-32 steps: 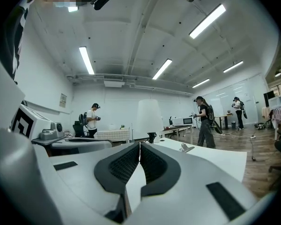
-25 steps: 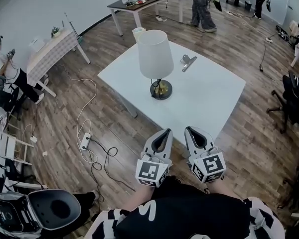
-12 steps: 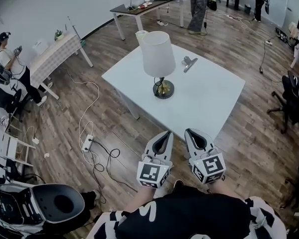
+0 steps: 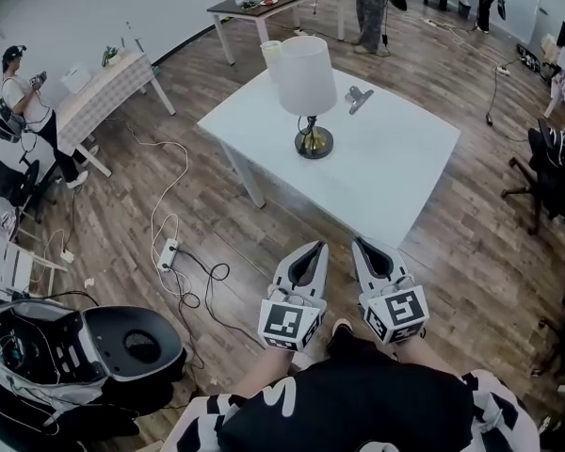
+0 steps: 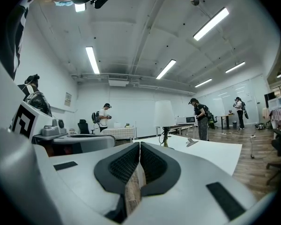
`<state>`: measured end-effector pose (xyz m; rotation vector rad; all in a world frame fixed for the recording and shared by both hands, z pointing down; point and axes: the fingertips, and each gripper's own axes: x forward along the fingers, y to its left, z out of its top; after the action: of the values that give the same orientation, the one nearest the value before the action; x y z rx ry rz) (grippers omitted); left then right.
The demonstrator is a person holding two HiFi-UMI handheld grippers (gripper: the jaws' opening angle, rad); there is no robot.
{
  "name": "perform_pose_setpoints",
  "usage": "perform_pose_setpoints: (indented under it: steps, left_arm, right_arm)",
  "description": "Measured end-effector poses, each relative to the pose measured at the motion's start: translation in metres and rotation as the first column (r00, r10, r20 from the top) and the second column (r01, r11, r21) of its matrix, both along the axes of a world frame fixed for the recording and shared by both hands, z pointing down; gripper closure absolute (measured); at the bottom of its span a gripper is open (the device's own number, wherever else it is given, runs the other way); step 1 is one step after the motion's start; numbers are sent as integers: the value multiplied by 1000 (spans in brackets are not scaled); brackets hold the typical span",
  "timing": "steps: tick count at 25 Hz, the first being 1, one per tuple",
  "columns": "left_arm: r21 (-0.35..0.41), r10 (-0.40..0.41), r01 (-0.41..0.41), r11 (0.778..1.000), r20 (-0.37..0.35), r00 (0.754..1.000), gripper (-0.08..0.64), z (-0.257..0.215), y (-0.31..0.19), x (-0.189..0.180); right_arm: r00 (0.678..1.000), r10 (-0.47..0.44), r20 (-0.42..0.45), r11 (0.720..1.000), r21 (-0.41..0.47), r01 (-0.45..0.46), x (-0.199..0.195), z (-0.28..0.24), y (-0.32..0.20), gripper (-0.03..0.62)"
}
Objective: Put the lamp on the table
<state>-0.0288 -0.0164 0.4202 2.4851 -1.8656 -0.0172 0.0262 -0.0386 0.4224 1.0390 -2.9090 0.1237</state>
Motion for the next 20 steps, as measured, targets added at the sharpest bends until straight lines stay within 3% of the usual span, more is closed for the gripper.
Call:
perform_pose_setpoints:
  steps: [20]
  left_arm:
    - [14, 64, -64, 998, -14, 998, 555, -2, 170, 20]
  right_arm:
    - [997, 74, 12, 997, 14, -75, 21, -3, 174, 572]
